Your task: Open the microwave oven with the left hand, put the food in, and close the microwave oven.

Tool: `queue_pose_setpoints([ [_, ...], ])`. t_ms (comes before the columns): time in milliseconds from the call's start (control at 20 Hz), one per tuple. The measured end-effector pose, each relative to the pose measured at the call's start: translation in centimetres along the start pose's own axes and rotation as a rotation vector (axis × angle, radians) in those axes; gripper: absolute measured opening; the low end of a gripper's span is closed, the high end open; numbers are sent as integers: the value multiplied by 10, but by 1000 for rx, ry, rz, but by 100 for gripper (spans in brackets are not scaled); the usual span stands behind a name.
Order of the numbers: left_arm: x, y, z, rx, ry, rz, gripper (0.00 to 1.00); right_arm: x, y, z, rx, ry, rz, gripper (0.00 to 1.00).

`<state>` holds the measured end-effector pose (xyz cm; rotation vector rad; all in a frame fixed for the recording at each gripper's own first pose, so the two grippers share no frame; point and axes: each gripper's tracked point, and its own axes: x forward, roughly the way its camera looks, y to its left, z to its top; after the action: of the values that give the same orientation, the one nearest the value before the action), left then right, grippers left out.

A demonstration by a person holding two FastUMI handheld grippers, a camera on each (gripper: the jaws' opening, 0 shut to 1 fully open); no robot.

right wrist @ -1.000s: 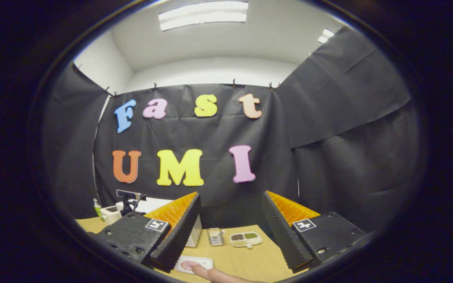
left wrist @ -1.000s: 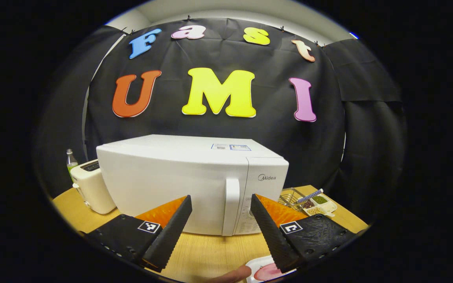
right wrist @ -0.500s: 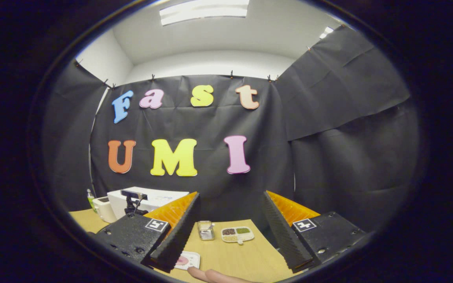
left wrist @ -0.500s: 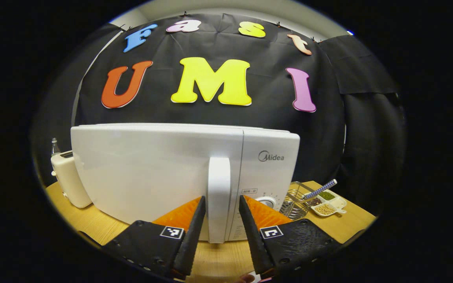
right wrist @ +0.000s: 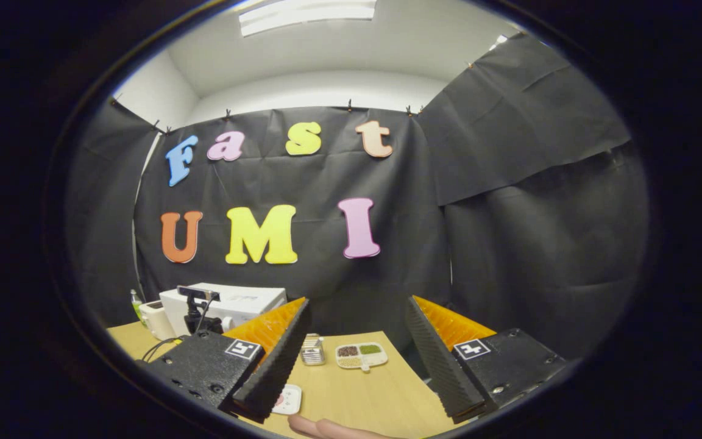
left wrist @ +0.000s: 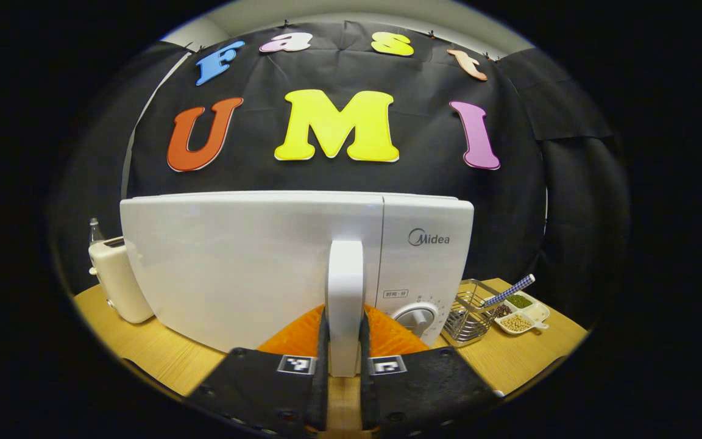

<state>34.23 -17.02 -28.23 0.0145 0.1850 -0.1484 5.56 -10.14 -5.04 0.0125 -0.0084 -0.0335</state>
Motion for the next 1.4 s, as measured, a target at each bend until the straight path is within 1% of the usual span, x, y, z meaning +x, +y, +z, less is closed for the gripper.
queue_pose_setpoints([
  [50,-4,1,0,25,-2,9,5,-2,4,5,9,-17,14,100],
  [150,-6,4,-1,35,4,5,5,-2,9,4,17,-27,40,100],
  [250,-9,1,-2,3,17,-17,5,-3,11,0,20,-16,58,100],
  [350,-22,2,-1,7,8,-10,5,-1,7,0,20,-13,41,100],
  [400,-27,5,-2,30,2,-7,5,-1,6,-1,22,-12,37,100],
  [450,-32,6,-3,56,-17,-21,5,-1,7,-3,26,-9,38,100],
  [650,-68,15,-10,32,-5,-73,5,-3,6,-11,33,17,26,100],
  [750,-88,22,-13,47,2,-93,5,-8,9,-12,36,23,28,100],
  [950,-128,42,-19,45,19,-130,4,-21,23,-9,26,19,42,100],
  [1050,-147,55,-20,66,13,-138,5,-28,30,-7,22,10,40,100],
  [1150,-165,70,-22,70,10,-139,5,-35,36,-5,28,-6,35,100],
  [1300,-190,95,-27,64,10,-144,4,-41,51,-6,40,-13,52,100],
  [1400,-207,117,-28,68,4,-121,5,-44,58,-7,50,-7,64,100],
])
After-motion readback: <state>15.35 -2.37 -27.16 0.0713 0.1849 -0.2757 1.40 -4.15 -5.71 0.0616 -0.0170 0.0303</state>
